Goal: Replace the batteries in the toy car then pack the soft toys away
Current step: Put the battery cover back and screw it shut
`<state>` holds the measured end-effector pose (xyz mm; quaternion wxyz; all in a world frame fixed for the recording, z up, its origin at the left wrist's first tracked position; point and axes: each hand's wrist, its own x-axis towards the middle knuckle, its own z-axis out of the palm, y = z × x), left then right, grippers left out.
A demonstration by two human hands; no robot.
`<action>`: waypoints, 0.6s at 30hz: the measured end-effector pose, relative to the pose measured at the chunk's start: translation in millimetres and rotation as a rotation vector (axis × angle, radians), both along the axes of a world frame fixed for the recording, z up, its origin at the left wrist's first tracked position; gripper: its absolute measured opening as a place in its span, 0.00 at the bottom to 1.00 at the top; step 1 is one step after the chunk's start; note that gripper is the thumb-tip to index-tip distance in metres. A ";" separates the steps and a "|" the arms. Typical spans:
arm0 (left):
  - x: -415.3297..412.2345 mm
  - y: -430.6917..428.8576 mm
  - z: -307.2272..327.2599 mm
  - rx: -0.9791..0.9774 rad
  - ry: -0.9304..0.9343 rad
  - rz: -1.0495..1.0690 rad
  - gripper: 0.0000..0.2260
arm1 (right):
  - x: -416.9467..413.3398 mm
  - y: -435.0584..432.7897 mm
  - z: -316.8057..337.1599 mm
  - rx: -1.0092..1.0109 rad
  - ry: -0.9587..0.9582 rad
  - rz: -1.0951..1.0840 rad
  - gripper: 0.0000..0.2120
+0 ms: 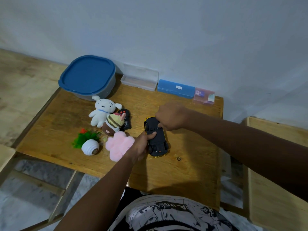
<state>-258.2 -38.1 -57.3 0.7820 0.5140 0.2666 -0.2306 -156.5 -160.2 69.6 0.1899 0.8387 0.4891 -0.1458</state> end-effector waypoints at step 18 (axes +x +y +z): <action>30.5 11.0 32.1 -0.328 -0.017 0.282 0.22 | -25.9 -39.3 -72.4 1.079 0.760 -1.135 0.07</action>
